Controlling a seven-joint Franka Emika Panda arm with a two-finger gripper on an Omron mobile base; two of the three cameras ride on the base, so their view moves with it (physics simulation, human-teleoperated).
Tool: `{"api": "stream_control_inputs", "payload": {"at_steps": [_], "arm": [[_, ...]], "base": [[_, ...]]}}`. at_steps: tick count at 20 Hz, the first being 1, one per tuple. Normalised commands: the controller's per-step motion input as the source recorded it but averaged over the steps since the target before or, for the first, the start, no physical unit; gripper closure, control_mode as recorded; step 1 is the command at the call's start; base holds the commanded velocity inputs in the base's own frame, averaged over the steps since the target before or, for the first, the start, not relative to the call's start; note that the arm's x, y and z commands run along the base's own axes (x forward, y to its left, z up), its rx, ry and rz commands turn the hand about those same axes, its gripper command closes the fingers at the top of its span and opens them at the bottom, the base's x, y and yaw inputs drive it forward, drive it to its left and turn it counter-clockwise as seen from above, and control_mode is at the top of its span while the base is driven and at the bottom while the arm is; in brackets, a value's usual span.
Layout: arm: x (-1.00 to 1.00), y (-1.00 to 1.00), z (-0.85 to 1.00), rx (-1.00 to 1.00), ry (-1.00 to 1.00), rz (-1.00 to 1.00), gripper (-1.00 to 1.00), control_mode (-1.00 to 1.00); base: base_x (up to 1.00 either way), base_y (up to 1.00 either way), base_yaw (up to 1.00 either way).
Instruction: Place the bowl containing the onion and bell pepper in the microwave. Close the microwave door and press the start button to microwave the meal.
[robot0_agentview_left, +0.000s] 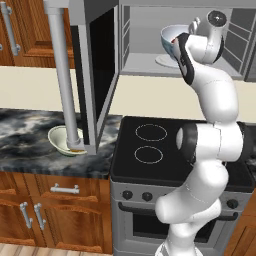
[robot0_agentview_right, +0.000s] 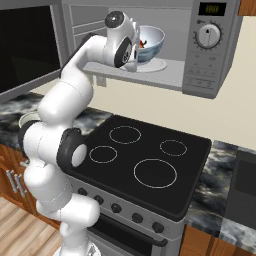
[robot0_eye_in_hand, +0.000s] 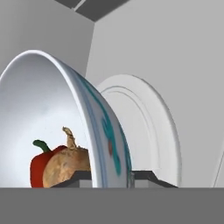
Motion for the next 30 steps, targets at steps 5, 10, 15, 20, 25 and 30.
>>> {"api": "stream_control_inputs", "payload": {"at_steps": [5, 10, 15, 20, 25, 30], "arm": [[0.08, 0.0, -0.36, 0.0, 0.0, -0.01, -1.0, -1.0], [-0.21, 0.0, -0.87, -0.02, -0.1, 0.0, -1.0, -1.0], [-0.24, 0.0, 0.05, 0.0, -0.09, 0.0, -1.0, -1.0], [-0.3, 0.0, 0.87, -0.01, 0.0, 0.0, -1.0, -1.0], [-0.89, 0.02, 0.59, -0.09, -0.06, 0.0, -1.0, -1.0], [-1.0, 0.06, 0.07, -0.17, 0.02, 0.04, -1.0, -1.0]], "base": [[0.0, 0.0, 0.0], [0.0, 0.0, 0.0], [0.0, 0.0, 0.0], [0.0, 0.0, 0.0], [0.0, 0.0, 0.0], [0.0, 0.0, 0.0]]}}
